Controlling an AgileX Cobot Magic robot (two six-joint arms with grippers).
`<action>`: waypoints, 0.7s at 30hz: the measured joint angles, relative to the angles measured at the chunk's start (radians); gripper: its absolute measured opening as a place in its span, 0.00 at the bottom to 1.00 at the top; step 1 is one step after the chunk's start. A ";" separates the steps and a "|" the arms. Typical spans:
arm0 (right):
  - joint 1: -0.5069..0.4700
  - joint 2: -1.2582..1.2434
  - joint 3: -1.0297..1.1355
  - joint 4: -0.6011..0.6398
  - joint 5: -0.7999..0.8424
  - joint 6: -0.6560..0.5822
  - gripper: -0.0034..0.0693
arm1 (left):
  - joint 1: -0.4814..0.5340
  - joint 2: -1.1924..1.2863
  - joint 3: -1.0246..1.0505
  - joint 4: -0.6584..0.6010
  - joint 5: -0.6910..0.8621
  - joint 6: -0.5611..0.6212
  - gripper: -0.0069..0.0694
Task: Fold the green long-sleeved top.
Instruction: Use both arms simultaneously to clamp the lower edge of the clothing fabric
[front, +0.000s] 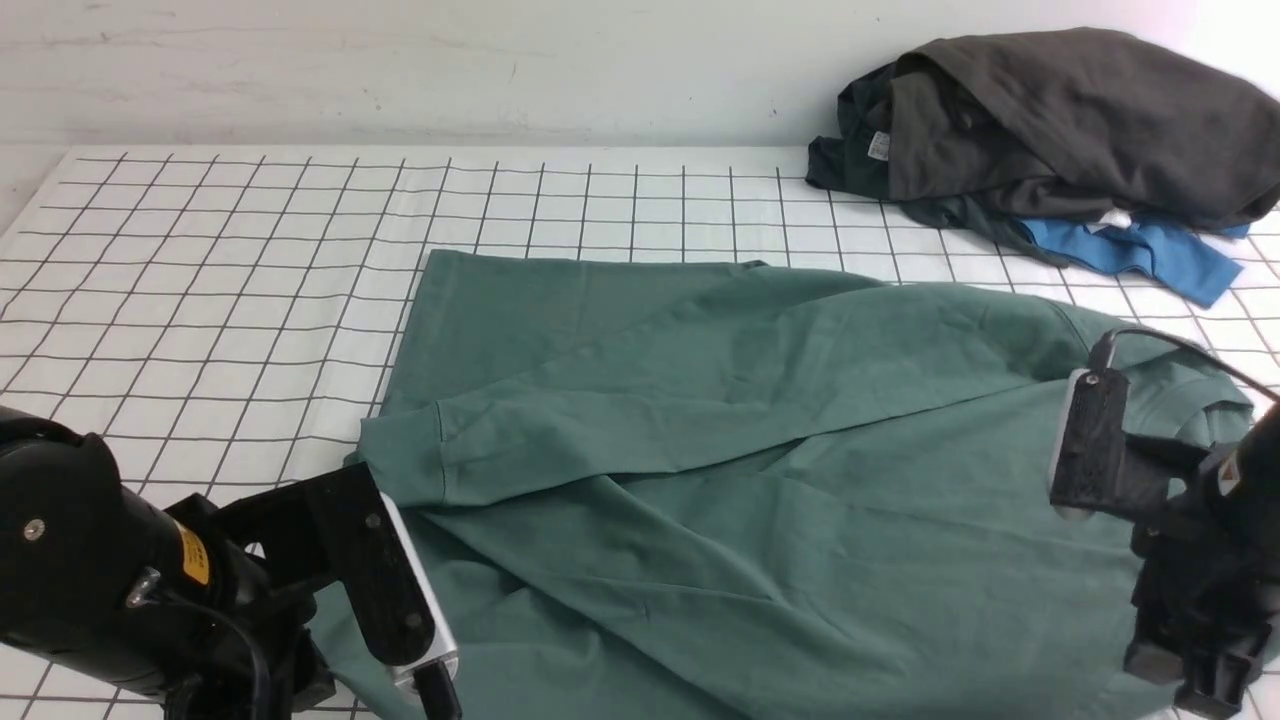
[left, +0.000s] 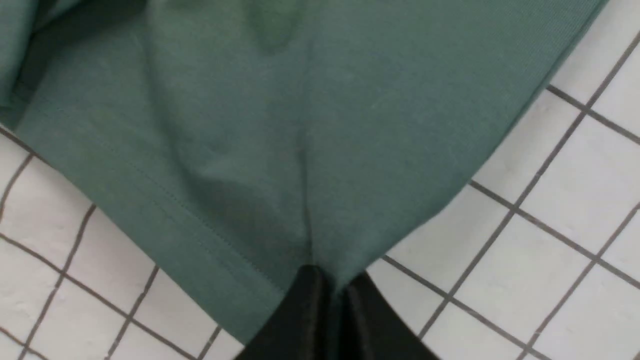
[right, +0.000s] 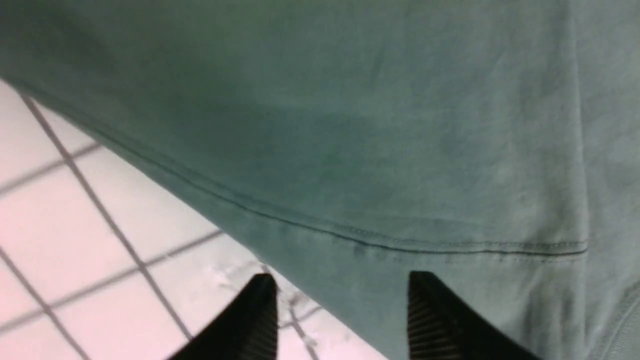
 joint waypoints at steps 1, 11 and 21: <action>-0.015 0.014 0.005 -0.011 -0.006 -0.015 0.60 | 0.000 0.000 0.000 0.000 0.000 0.000 0.11; -0.142 0.102 0.112 -0.146 -0.220 -0.072 0.56 | 0.000 0.000 0.000 -0.009 0.000 0.001 0.11; -0.142 0.074 0.131 -0.155 -0.307 0.045 0.07 | 0.005 0.000 -0.038 -0.011 0.021 -0.096 0.11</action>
